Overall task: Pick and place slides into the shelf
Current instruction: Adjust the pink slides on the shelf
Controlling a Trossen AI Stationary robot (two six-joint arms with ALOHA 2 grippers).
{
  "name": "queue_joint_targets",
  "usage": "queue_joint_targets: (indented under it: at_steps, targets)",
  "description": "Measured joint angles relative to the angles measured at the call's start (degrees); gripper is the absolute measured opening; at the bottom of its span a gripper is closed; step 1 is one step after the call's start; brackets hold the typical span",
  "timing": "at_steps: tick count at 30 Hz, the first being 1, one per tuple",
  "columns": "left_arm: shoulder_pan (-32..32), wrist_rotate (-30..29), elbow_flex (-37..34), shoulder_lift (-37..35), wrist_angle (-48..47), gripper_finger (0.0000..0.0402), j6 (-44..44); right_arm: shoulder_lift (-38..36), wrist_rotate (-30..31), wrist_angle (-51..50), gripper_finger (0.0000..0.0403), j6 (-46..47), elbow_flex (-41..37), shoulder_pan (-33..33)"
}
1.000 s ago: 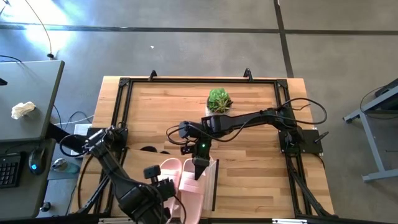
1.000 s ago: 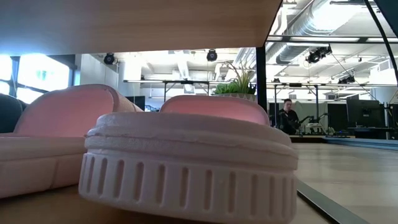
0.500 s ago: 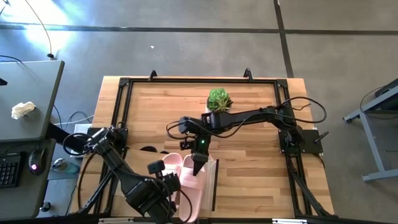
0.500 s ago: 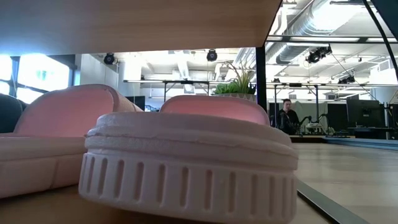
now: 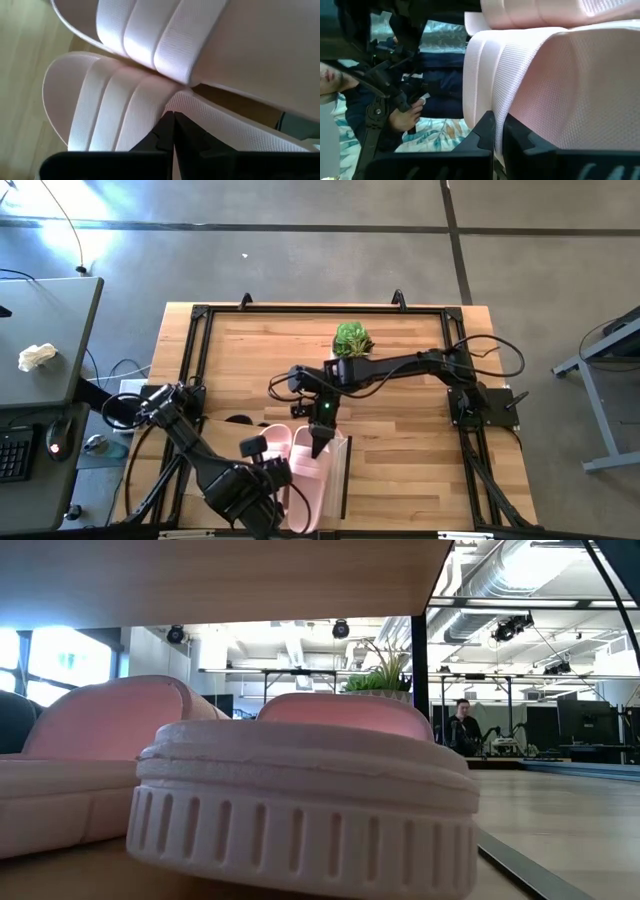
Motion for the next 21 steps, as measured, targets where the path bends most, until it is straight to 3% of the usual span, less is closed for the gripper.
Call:
queue_joint_targets:
  at_steps: [17,21]
  targets:
    - [1.0,4.4,0.1,-1.1,0.0,0.0001,4.4,0.0,2.3,-2.9,0.0001,-2.6,0.0,-0.7]
    - [1.0,4.7,0.1,-1.1,0.0,0.0001,4.6,0.0,2.4,-3.2,0.0016,-2.9,0.0,-0.8]
